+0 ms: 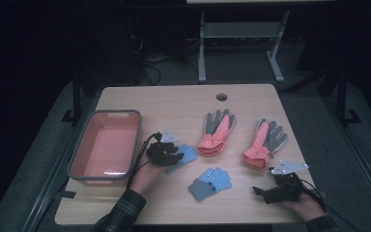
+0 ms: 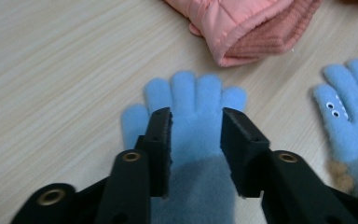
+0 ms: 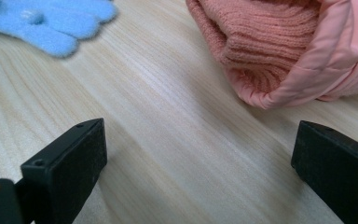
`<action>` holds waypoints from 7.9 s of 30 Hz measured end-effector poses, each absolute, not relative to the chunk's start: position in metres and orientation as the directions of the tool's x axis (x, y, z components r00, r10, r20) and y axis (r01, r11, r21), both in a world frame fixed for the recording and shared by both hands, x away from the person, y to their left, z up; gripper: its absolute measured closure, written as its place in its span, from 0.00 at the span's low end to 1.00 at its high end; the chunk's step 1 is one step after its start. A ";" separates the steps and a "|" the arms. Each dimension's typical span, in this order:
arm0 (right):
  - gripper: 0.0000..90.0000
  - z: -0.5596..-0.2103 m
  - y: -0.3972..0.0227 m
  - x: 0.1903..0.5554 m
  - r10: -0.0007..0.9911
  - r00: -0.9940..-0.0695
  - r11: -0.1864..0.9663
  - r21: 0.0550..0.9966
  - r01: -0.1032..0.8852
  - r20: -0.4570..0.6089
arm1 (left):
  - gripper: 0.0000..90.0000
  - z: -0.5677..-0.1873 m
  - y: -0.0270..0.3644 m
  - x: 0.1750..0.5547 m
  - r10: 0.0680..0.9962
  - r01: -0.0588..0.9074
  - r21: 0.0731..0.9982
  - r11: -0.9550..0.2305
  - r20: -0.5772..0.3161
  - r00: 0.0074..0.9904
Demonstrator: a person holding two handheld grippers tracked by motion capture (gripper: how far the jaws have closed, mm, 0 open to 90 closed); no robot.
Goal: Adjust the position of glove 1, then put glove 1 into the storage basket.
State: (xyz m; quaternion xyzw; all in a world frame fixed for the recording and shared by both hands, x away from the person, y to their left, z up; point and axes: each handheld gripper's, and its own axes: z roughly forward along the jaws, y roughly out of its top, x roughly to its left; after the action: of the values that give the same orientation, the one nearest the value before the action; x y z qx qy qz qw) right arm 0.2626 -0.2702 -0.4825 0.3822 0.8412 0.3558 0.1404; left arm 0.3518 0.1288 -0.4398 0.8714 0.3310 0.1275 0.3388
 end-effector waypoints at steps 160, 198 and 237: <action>0.03 -0.483 -0.270 0.263 0.740 -0.671 0.457 0.706 0.542 0.037 | 0.80 -0.435 0.050 0.295 0.415 0.413 0.560 -0.718 -0.133 0.900; 0.03 -0.483 -0.270 0.263 0.741 -0.670 0.456 0.706 0.542 0.036 | 0.81 -0.368 0.153 0.332 0.592 0.544 0.657 -0.523 -0.179 0.786; 0.03 -0.483 -0.270 0.263 0.740 -0.672 0.457 0.706 0.541 0.036 | 0.81 -0.368 0.311 0.357 0.882 0.721 0.625 -0.299 -0.106 0.459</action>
State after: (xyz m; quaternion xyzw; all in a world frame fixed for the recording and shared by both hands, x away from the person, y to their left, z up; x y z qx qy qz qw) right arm 0.2633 -0.2697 -0.4826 0.3805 0.8419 0.3563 0.1394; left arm 0.3567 0.3114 -0.3678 0.7955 0.5037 0.1299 0.3109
